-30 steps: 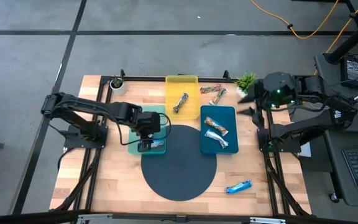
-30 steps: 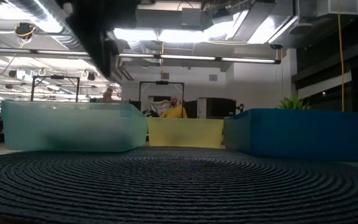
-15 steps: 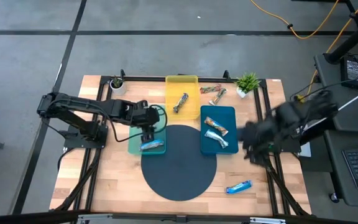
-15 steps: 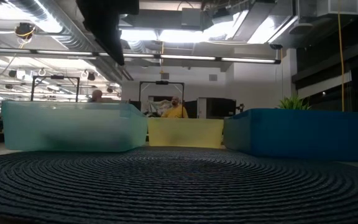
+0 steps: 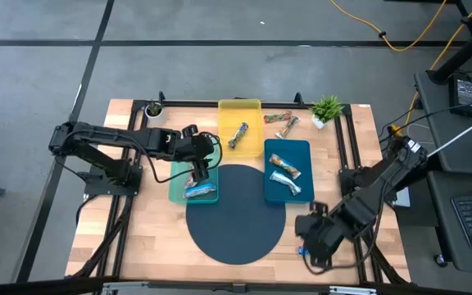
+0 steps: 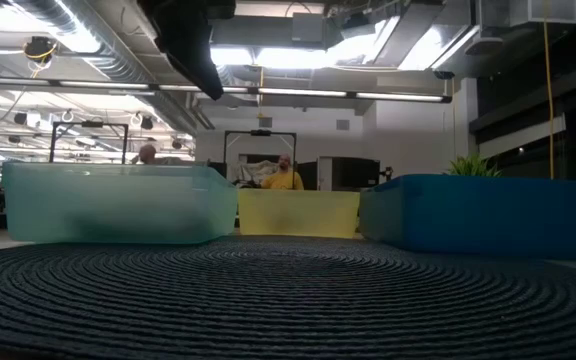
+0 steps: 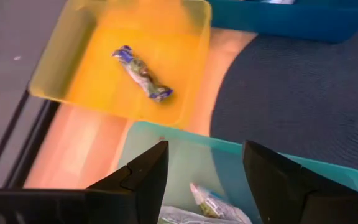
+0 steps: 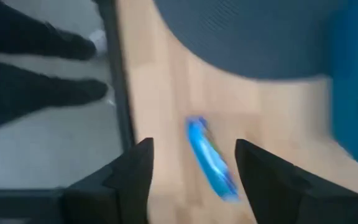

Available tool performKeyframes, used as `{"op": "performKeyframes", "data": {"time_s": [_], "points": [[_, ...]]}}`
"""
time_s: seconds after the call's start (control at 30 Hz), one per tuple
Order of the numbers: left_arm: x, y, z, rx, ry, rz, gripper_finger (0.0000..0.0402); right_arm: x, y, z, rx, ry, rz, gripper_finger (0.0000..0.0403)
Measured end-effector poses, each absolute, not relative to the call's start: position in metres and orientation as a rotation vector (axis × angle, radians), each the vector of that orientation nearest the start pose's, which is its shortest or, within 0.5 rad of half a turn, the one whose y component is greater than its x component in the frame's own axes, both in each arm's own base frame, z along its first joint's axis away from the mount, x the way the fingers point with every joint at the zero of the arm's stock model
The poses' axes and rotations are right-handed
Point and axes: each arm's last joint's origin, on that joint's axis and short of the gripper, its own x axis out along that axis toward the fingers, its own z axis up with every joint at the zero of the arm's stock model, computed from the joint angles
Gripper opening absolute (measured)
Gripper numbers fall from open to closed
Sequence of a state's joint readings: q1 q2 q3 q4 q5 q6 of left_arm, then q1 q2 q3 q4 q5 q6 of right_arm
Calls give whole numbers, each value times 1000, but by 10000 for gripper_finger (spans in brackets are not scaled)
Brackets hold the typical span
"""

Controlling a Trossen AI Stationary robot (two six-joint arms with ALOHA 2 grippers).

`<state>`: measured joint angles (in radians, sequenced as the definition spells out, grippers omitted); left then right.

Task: Pick and place Granola Bars by type
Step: Put the blue granola bar into the yellow bin

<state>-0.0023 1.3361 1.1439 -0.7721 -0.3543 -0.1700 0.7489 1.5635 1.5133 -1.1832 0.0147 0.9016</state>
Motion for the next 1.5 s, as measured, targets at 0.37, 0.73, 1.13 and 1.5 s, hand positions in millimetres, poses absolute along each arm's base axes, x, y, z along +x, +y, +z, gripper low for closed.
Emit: {"op": "performKeyframes", "data": {"time_s": [0.37, 0.73, 1.13, 1.5], "points": [[268, 13, 296, 47, 907, 281, 185, 235, 249, 268, 274, 1410, -20, 346], [269, 9, 296, -2, 915, 162, 184, 240, 262, 190, 243, 1578, 1, 355], [269, 7, 295, -52, 917, 116, 171, 222, 245, 147, 275, 1607, -19, 345], [269, 6, 295, -100, 915, 116, 160, 214, 235, 135, 217, 1602, -74, 226]]}}
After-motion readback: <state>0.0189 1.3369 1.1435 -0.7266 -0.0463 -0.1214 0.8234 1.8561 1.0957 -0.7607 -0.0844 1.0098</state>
